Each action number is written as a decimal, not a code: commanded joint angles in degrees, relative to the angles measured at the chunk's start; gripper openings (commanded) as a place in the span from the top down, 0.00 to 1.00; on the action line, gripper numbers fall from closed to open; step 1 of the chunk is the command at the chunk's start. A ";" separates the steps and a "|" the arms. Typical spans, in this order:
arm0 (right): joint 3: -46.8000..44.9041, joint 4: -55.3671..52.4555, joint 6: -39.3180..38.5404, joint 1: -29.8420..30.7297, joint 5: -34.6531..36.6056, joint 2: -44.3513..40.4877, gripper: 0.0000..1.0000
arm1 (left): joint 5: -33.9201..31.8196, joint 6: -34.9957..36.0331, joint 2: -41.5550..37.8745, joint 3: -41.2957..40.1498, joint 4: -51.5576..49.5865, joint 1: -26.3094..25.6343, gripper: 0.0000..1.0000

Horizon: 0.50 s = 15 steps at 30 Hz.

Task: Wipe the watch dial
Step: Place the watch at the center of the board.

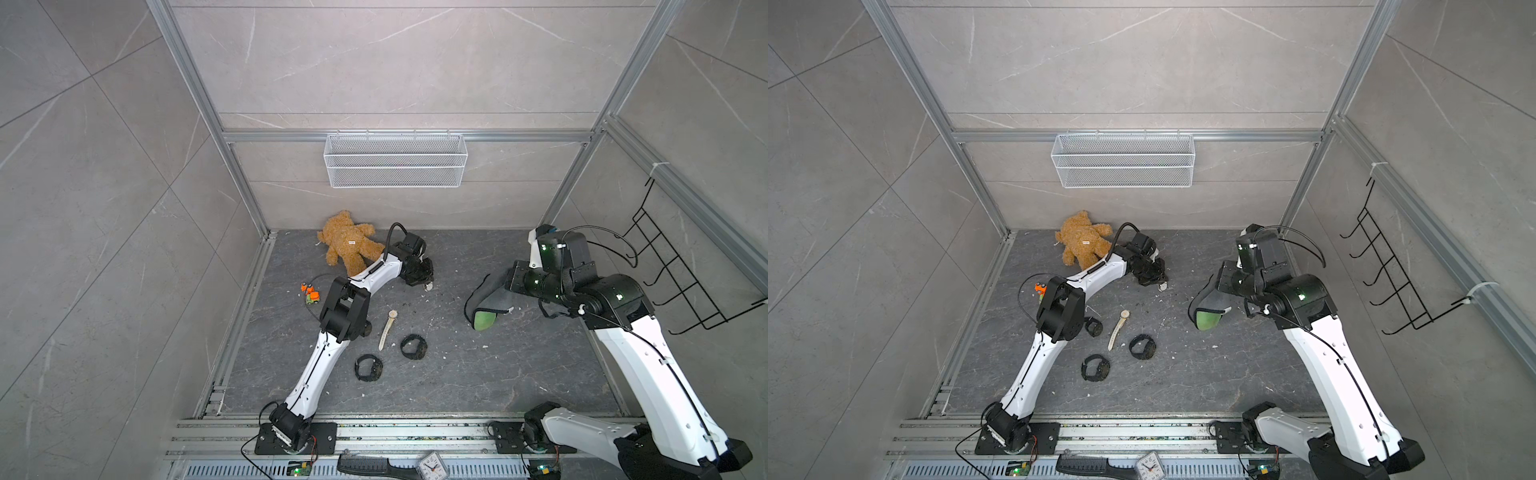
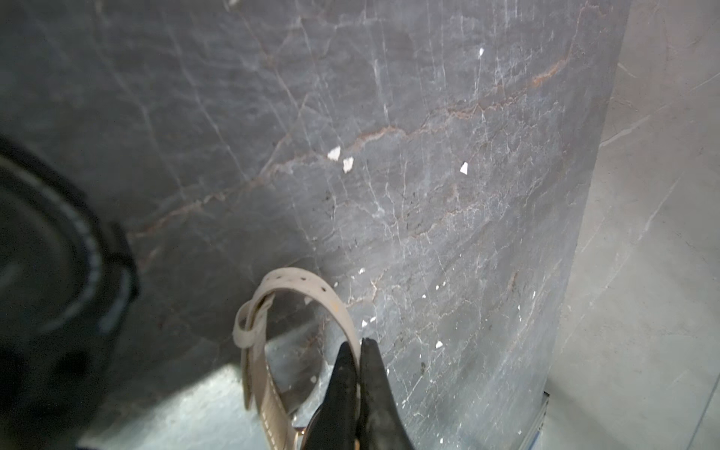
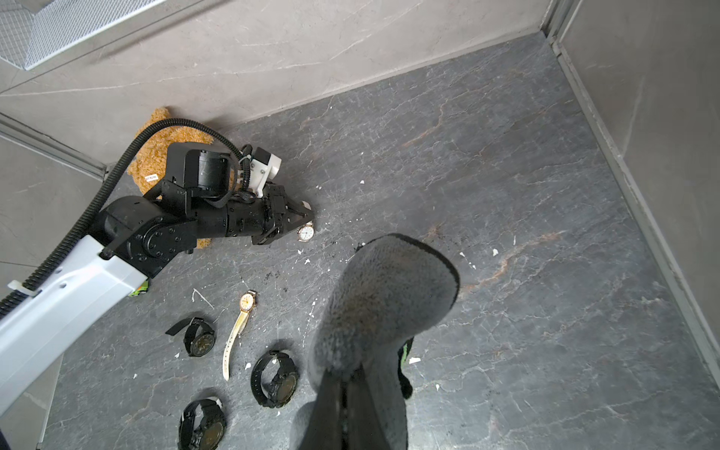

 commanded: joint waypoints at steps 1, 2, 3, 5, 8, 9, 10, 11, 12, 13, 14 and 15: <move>2.47 -2.12 -1.05 -0.20 1.96 0.43 1.00 | -1.31 1.98 0.53 2.81 -2.65 0.02 1.00; 2.71 -2.39 -1.06 -0.21 2.10 0.52 1.00 | -1.33 1.80 0.79 2.82 -2.55 0.02 1.00; 2.91 -2.64 -1.07 -0.23 2.31 0.57 1.00 | -1.28 1.58 1.07 2.76 -2.48 0.02 1.00; 3.05 -3.01 -1.05 -0.20 2.58 0.52 1.00 | -0.94 1.26 1.44 2.81 -2.13 0.02 0.96; 3.26 -3.74 -1.05 -0.27 3.16 0.35 1.00 | -0.64 0.45 2.03 2.97 -1.44 0.01 0.89; 3.37 -4.02 -1.13 -0.25 3.33 0.26 1.00 | -0.59 0.13 2.28 3.12 -1.33 -0.02 0.85; 3.42 -4.16 -1.14 -0.33 3.42 0.24 1.00 | -0.61 0.10 2.45 3.44 -1.18 0.02 0.83; 3.65 -4.25 -1.22 -0.29 3.51 0.16 1.00 | -0.70 0.10 2.63 3.86 -1.11 0.02 0.80; 3.68 -4.42 -1.26 -0.29 3.56 0.21 1.00 | -0.87 0.18 2.72 4.47 -1.23 0.02 0.77; 3.80 -4.51 -1.26 -0.31 3.56 0.24 1.00 | -1.08 0.44 2.77 4.92 -1.17 0.00 0.75; 3.88 -4.52 -1.30 -0.30 3.47 0.19 1.00 | -1.24 0.77 2.67 5.42 -0.99 0.02 0.73; 3.86 -4.52 -1.30 -0.30 3.42 0.21 1.00 | -1.48 0.84 2.76 5.97 -1.10 0.00 0.72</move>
